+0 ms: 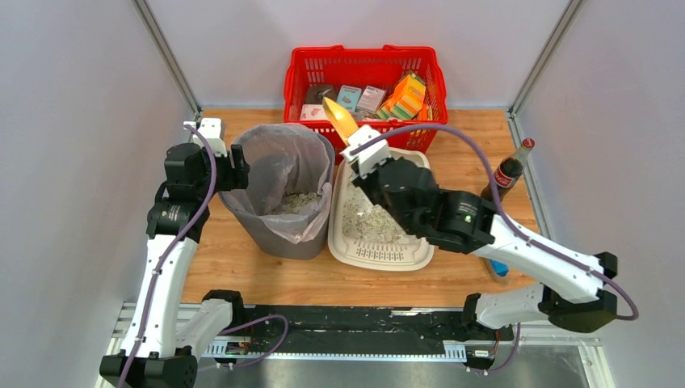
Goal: Clean the litter box
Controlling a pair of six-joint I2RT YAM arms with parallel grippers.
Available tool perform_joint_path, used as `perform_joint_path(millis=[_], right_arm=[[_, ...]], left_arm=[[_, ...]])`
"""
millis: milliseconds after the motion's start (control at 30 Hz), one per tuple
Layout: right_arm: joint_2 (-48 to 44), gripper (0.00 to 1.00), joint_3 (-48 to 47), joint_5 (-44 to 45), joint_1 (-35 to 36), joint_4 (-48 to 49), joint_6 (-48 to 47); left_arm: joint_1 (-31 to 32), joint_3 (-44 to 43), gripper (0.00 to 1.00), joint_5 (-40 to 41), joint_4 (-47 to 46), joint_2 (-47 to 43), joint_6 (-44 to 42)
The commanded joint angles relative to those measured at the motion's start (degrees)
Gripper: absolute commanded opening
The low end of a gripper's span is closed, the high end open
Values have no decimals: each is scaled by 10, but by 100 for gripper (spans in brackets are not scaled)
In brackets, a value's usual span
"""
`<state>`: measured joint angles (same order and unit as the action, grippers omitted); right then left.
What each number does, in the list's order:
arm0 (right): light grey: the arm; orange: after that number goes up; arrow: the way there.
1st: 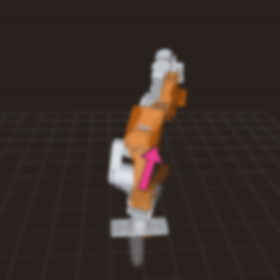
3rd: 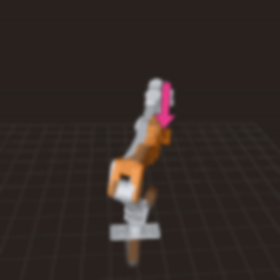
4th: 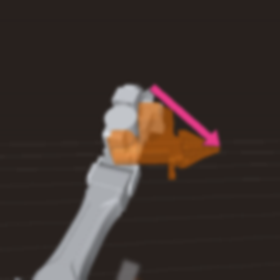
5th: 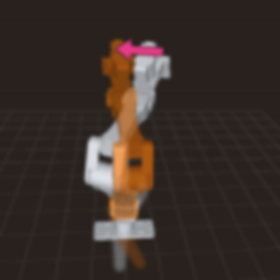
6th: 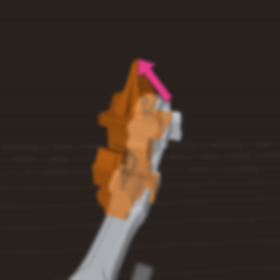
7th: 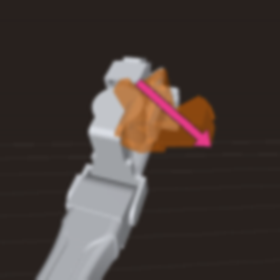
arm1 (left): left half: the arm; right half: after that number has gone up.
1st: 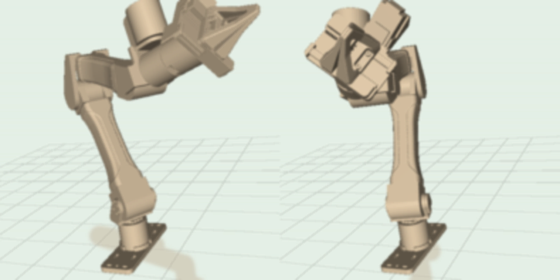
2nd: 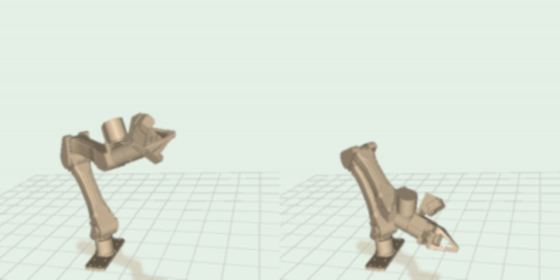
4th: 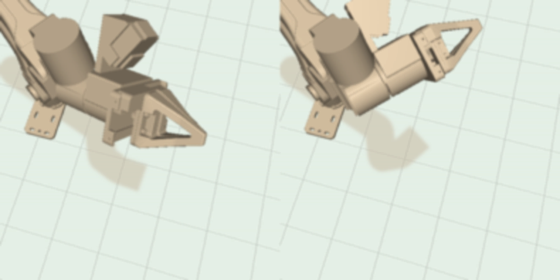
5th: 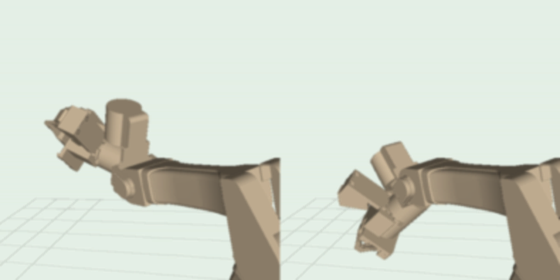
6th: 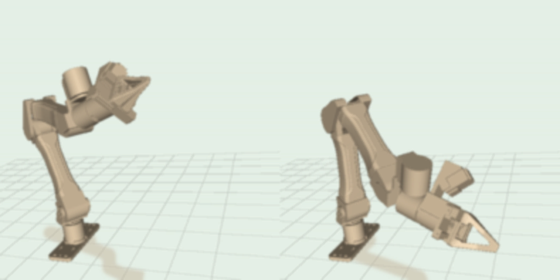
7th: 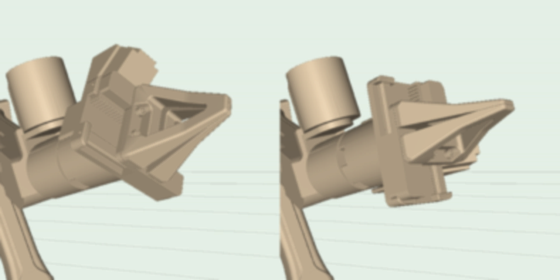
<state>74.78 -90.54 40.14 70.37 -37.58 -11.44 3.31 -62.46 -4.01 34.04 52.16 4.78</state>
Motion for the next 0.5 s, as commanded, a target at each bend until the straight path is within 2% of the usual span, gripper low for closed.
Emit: perform_joint_path(millis=[0,167,300,467], right_arm=[[-52,0,45,-114,-43,52,132],[-102,0,128,-167,-107,73,222],[-152,0,231,-268,-191,134,320],[-179,0,327,-253,-218,204,396]], left_arm=[[2,12,74,5,-32,-37,-7],[3,32,74,12,-63,-72,-6],[4,42,74,25,-77,-92,-7],[4,59,73,8,-111,-111,-1]])
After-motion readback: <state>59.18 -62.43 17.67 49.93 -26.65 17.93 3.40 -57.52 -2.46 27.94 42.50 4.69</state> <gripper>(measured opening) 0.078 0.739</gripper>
